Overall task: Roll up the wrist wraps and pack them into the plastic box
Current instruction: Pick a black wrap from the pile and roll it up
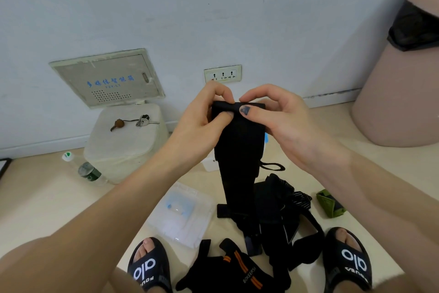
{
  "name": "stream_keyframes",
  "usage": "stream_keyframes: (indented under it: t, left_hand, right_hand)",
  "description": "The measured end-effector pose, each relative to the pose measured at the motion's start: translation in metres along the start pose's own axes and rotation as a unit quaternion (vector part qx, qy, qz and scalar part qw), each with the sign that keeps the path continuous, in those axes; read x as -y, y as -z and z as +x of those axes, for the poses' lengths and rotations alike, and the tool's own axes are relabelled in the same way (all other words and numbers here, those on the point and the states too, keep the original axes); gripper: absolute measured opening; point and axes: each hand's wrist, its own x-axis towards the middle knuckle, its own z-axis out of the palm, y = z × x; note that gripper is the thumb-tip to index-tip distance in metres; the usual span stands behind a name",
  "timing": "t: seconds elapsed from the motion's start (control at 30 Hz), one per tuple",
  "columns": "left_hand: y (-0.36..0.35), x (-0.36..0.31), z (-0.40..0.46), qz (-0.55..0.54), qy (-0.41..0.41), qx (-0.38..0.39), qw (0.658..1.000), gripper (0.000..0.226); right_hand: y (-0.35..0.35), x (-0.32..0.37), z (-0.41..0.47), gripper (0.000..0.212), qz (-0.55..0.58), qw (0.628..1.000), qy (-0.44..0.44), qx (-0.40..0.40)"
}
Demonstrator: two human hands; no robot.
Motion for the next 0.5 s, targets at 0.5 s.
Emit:
stream_keyframes:
  t: [0.5]
  left_hand:
    - [0.0093,0.001,0.0016,-0.087,0.048,0.051,0.994,0.019]
  right_hand:
    - [0.0065,0.0029,0.0015,0.023,-0.034,0.999,0.032,-0.017]
